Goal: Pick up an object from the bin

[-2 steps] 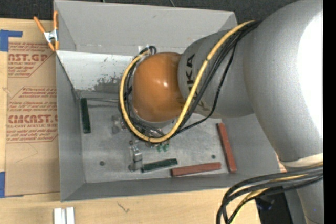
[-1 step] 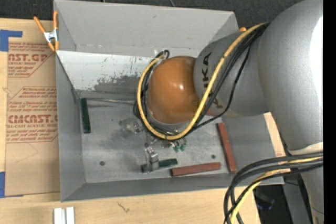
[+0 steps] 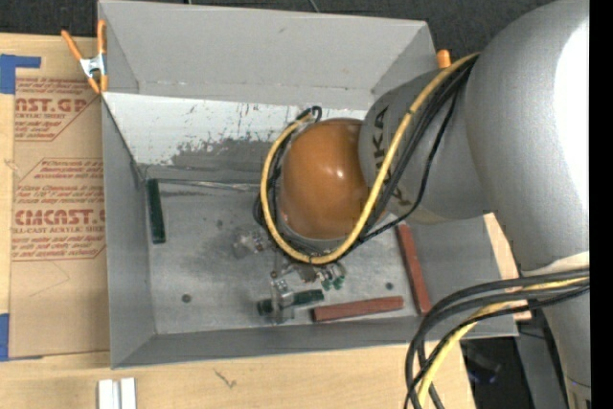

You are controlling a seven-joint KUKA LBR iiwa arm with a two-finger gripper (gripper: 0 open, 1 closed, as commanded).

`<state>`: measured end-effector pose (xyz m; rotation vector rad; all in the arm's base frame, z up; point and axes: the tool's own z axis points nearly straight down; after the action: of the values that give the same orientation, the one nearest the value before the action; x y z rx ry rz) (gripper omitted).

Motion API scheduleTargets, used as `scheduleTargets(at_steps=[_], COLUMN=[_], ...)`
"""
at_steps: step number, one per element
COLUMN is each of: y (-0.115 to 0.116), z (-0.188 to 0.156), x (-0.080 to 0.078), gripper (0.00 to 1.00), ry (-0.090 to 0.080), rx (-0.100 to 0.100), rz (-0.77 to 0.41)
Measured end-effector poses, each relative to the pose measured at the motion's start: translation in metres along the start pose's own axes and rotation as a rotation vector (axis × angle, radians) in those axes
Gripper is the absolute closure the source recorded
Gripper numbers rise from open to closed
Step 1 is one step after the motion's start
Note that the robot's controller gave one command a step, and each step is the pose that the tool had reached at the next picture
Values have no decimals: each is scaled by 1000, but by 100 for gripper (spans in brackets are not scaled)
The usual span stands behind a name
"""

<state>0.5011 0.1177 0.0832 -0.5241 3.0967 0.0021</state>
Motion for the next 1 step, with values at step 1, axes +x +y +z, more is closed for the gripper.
scheduleTargets(at_steps=[1], y=[-52], z=[12], x=[3], gripper=[100], ry=[-3], rx=[0], rz=[-436])
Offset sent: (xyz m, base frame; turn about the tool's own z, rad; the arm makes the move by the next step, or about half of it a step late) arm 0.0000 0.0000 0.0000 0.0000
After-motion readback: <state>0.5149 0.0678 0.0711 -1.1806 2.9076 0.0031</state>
